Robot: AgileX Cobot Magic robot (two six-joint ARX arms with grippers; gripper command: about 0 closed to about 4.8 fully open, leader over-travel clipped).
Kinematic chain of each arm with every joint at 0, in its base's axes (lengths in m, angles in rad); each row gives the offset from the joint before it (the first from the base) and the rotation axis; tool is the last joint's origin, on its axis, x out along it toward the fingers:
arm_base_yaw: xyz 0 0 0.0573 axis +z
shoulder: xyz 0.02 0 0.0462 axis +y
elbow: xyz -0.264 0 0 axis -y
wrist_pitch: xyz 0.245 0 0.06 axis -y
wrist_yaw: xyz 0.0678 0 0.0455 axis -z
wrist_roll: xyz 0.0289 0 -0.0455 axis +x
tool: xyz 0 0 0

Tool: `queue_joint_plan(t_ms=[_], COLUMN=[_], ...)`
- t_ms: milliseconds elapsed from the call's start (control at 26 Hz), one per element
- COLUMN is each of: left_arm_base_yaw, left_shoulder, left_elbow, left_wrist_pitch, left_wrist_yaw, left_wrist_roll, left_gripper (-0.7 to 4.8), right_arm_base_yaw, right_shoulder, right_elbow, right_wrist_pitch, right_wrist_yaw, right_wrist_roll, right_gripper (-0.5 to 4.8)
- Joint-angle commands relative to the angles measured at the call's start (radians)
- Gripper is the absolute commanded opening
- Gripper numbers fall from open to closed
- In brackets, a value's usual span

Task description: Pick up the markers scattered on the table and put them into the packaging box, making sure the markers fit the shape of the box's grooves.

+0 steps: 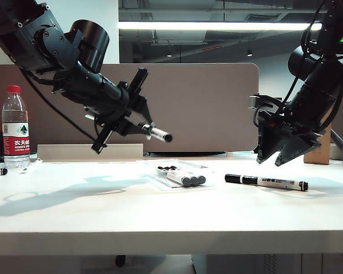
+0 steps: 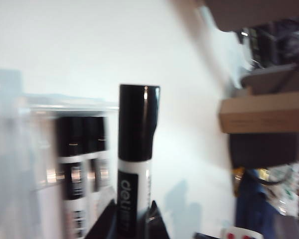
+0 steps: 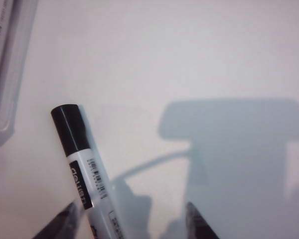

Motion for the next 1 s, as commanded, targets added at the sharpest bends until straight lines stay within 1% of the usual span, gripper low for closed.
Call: queue_joint_plan(t_ms=[39,270,462,539,578,847,886,924,963,1001], left_arm_base_yaw=[-0.002,-0.017,-0.017,-0.017,-0.017,-0.017,-0.017,-0.017,-0.017,-0.017], left_shoulder=[-0.004,-0.003,0.023,0.024,0.025,0.027,0.027,0.027,0.027,0.027], left_elbow=[0.005,0.005,0.005,0.005,0.005,0.005,0.005,0.005,0.005,0.005], left_wrist_pitch=[-0.069,-0.079,-0.091,-0.092,-0.087,-0.085,-0.086,-0.085,-0.083,-0.082], left_wrist_yaw=[-0.014,-0.053,-0.022,-0.023,-0.023,-0.026,-0.024,-0.024,-0.024,-0.024], left_wrist_roll=[0.005,0.002,0.002,0.002,0.002,0.009,0.009,0.009,0.009,0.009], left_gripper=[-0.05,-0.05,-0.04,0.12,0.52,0.57,0.64,1.27,1.63,1.78], right_arm_base_yaw=[0.002,0.002,0.002,0.002,0.002,0.002,0.002,0.002,0.002,0.002], right_shoulder=[-0.009,-0.009,-0.009,-0.009,-0.009,-0.009,-0.009,-0.009,-0.009,-0.009], right_elbow=[0.004,0.004,0.004,0.004,0.004,0.004,0.004,0.004,0.004,0.004], right_wrist_pitch=[0.013,0.017,0.016,0.016,0.017,0.017,0.017,0.017,0.017,0.017], right_wrist_yaw=[-0.006,-0.006,-0.006,-0.005,-0.006,-0.005,-0.005,-0.005,-0.005,-0.005], right_wrist_roll=[0.004,0.004,0.004,0.004,0.004,0.004,0.004,0.004,0.004,0.004], right_gripper=[2.75,2.75,2.75,2.75,2.75,2.75,2.75,2.75,2.75,2.75])
